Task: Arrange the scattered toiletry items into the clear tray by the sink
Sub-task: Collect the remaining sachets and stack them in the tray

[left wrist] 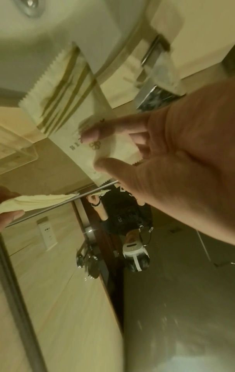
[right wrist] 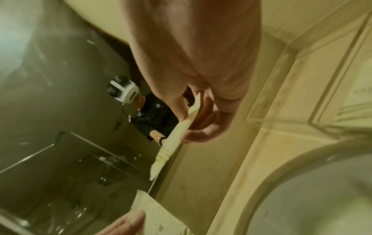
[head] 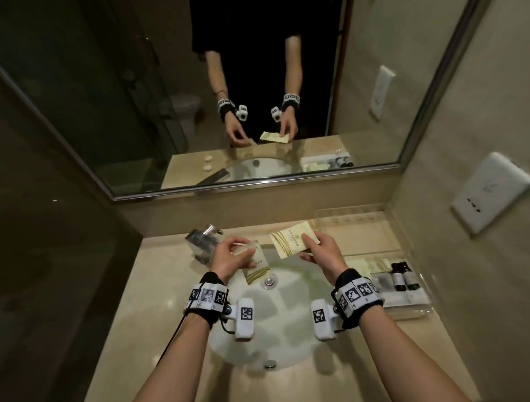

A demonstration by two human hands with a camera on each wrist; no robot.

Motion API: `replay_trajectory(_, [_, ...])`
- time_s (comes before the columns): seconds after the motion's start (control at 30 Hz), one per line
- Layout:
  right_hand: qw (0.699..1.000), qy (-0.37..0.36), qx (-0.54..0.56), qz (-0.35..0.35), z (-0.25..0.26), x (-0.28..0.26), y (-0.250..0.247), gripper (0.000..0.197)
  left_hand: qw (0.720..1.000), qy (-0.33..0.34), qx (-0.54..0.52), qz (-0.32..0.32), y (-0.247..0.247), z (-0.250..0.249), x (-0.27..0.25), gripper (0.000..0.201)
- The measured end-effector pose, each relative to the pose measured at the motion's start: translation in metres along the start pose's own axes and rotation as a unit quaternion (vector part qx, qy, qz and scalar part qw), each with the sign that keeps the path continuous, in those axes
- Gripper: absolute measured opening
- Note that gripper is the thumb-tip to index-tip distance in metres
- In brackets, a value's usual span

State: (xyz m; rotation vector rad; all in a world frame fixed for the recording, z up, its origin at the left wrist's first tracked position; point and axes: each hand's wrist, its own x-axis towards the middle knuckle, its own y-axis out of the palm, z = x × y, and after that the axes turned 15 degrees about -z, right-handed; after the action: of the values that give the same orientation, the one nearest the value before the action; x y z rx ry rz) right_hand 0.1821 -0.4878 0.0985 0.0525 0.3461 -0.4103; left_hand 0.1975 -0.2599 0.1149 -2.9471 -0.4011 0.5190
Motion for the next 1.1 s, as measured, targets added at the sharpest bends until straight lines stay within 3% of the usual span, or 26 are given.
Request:
replay_trajectory(0.13, [0.999, -0.002, 0.013, -0.044, 0.004, 0.006, -0.051, 0.026, 0.999, 0.024, 0.042, 0.021, 0.046, -0.004, -0.011, 0.041])
replay_trajectory(0.27, [0.996, -0.010, 0.002, -0.086, 0.001, 0.009, -0.090, 0.028, 0.998, 0.002, 0.014, 0.058, 0.081, -0.003, -0.023, 0.037])
replay_trajectory(0.4, [0.991, 0.002, -0.002, -0.132, -0.011, 0.017, -0.129, 0.055, 0.998, 0.006, 0.007, 0.061, 0.114, 0.000, -0.035, 0.037])
replay_trajectory(0.47, [0.988, 0.009, -0.008, -0.153, -0.016, 0.020, -0.146, 0.059, 0.998, 0.000, -0.003, 0.063, 0.126, 0.006, -0.037, 0.039])
replay_trajectory(0.7, [0.977, 0.051, -0.075, -0.192, -0.038, 0.022, -0.192, 0.030, 0.998, -0.026, 0.028, 0.054, 0.149, 0.034, -0.040, 0.048])
replay_trajectory(0.93, [0.952, 0.060, -0.267, -0.139, -0.079, 0.033, -0.194, 0.054, 0.998, -0.015, 0.050, 0.034, 0.143, 0.048, -0.046, 0.039])
replay_trajectory(1.1, [0.939, 0.071, -0.322, -0.104, -0.099, 0.034, -0.182, 0.052, 0.998, -0.001, 0.050, 0.031, 0.132, 0.050, -0.046, 0.041])
